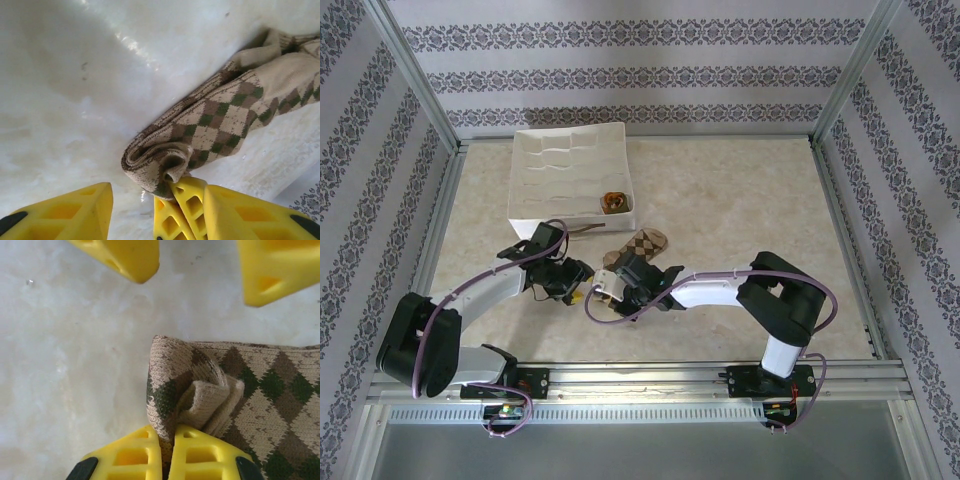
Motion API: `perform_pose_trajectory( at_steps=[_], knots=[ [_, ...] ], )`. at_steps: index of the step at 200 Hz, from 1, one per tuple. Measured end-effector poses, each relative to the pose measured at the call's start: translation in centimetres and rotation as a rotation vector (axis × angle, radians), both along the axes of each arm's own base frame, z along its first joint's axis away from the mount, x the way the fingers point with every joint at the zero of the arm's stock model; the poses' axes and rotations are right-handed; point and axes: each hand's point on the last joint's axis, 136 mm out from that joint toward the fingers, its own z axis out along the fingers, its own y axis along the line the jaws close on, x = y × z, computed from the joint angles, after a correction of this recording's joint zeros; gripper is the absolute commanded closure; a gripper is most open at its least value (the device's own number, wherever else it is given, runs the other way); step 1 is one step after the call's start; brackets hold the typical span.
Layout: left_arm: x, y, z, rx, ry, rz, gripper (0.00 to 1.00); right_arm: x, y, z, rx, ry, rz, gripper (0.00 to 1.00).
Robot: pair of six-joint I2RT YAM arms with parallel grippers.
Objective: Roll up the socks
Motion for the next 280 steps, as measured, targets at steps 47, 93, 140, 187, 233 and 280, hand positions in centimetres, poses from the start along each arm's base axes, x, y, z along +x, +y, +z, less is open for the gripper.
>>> perform_pose_trajectory(
  at_steps=[47, 93, 140, 187, 233, 280],
  knots=[
    [-1.2, -1.0, -0.4, -0.059, 0.058, 0.003, 0.51, -0.1, -0.1, 0.2, 0.084, 0.183, -0.027, 1.0],
    [-1.5, -2.5, -1.1, -0.105, 0.105, 0.007, 0.47, 0.6, -0.1, 0.3, 0.184, 0.432, -0.064, 1.0],
    [-1.6, -3.6, -2.7, -0.105, 0.155, 0.008, 0.48, 0.8, -0.2, 0.4, 0.245, 0.607, -0.08, 1.0],
    [-1.5, -3.6, -3.8, -0.1, 0.196, 0.041, 0.86, 0.4, 0.0, 0.5, 0.268, 0.702, -0.065, 1.0],
    [-1.8, -3.8, -3.7, -0.124, 0.192, 0.074, 1.0, -0.1, -1.3, 0.8, 0.239, 0.512, -0.062, 0.58],
    [-2.9, -1.7, -3.6, -0.105, 0.241, 0.177, 1.0, -2.4, -2.6, 2.1, 0.121, -0.003, 0.015, 0.46]
  ],
)
